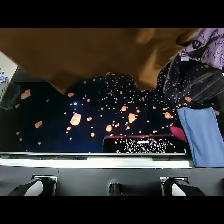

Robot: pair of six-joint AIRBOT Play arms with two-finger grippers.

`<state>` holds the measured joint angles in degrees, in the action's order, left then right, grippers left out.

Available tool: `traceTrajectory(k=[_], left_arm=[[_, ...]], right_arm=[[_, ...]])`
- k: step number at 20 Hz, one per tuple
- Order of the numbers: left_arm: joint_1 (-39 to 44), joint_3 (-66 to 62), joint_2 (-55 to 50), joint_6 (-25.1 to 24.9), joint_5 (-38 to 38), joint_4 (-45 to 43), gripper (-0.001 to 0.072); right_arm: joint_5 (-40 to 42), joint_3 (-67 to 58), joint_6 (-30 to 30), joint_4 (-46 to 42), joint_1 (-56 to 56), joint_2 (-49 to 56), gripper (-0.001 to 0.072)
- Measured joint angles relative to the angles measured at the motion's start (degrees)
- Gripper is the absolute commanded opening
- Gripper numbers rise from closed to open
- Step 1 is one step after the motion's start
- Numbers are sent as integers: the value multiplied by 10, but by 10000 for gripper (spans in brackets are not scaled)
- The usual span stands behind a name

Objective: Fold the clothes and pants, and hang the long-sleeved shirts on hangers.

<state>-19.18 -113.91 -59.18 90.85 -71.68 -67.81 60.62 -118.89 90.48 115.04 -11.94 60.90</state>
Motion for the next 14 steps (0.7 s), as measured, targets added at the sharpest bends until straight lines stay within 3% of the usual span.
traceTrajectory(k=[4, 7, 10, 14], left_arm=[[0, -1, 96, 42, -18, -80, 11], [0, 35, 139, 59, -26, -120, 11], [0, 67, 138, 59, -30, -117, 11], [3, 148, 61, 19, -35, -62, 11]], right_arm=[[43, -13, -49, -77, 0, -114, 28], [67, -15, -80, -103, 0, -143, 28], [86, -16, -106, -106, 0, -129, 28], [147, 27, -157, -47, 0, -17, 29]])
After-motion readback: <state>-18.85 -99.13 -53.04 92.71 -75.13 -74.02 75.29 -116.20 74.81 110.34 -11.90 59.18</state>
